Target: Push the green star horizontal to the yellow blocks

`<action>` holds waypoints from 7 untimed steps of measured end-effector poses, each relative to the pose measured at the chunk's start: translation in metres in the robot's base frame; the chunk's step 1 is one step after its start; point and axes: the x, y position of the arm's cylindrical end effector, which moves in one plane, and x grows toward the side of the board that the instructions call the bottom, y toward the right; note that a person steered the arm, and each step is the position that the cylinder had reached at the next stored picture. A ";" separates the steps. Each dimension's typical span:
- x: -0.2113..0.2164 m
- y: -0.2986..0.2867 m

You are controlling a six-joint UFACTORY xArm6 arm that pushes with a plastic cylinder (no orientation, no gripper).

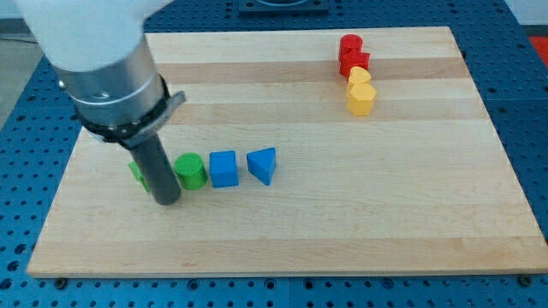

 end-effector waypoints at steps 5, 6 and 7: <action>-0.059 -0.046; -0.068 -0.048; -0.088 -0.048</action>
